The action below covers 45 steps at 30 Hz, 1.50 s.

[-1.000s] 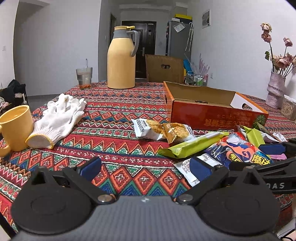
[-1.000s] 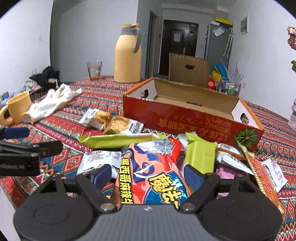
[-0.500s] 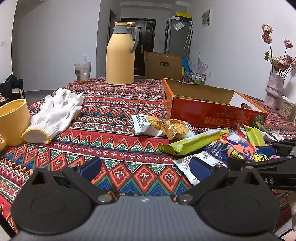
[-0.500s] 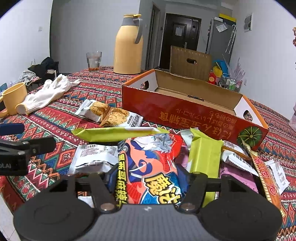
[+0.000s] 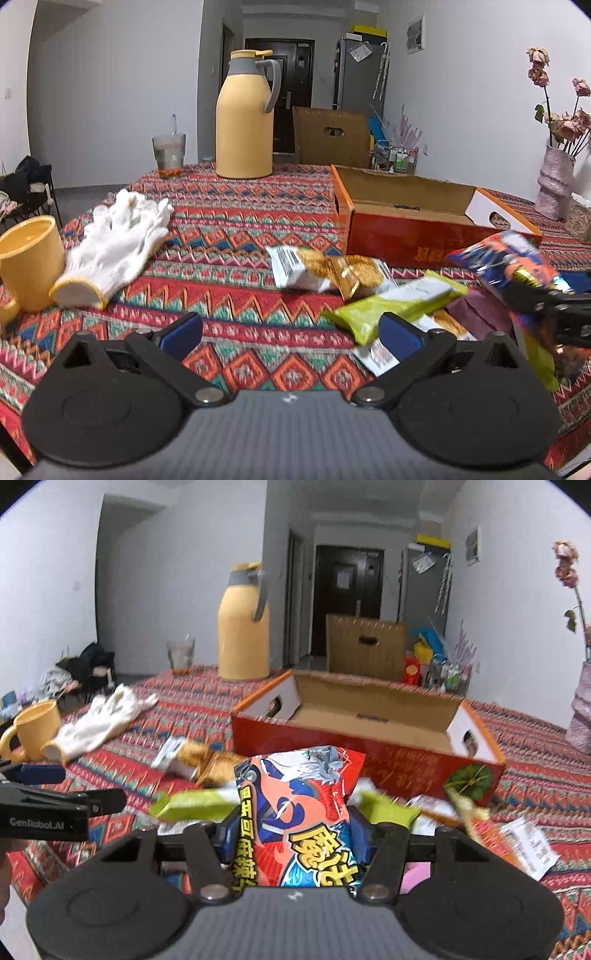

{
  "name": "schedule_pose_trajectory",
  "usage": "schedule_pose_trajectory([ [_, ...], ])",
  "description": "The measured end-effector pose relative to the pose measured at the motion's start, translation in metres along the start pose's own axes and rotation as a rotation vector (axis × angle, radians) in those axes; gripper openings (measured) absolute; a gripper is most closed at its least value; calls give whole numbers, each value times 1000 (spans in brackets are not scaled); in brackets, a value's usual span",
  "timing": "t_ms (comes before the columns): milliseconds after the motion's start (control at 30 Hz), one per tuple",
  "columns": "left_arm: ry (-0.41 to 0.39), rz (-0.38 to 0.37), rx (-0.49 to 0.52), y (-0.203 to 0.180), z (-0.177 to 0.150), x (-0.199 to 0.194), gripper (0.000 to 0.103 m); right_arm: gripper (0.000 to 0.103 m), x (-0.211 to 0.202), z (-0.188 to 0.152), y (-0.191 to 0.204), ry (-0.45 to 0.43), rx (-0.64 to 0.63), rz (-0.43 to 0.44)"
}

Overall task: Organize snacks
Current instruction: 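Lift the chip bag with the right gripper while the left gripper grasps the white cookie packet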

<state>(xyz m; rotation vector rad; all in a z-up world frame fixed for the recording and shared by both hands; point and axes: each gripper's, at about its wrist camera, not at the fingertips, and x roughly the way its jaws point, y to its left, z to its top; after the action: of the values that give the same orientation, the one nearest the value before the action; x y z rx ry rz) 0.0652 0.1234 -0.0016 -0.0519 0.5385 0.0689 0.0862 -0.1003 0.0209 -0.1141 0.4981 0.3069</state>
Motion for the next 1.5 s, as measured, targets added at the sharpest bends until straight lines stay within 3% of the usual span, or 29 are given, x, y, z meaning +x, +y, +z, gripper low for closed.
schedule_pose_trajectory([
  [433,48,76,26,-9,51,50,103,56,5,10,-85,-24,121,-196],
  [733,159,136,24,-15,66,114,103,56,13,5,-149,-19,195,-328],
  [967,239,185,-28,-14,66,150,101,56,19,2,-184,-15,230,-377],
  [1167,291,143,-50,-14,64,162,88,56,22,-1,-197,-17,246,-387],
  [1233,307,127,-64,-13,62,163,76,56,21,-3,-198,-18,249,-383],
  [1300,300,125,-69,-15,61,162,72,56,21,-5,-199,-16,250,-379],
  [1400,289,110,-74,-17,60,157,55,56,20,-6,-200,-16,256,-372],
  [1500,279,111,-76,-19,59,154,52,56,19,-6,-199,-20,257,-361],
])
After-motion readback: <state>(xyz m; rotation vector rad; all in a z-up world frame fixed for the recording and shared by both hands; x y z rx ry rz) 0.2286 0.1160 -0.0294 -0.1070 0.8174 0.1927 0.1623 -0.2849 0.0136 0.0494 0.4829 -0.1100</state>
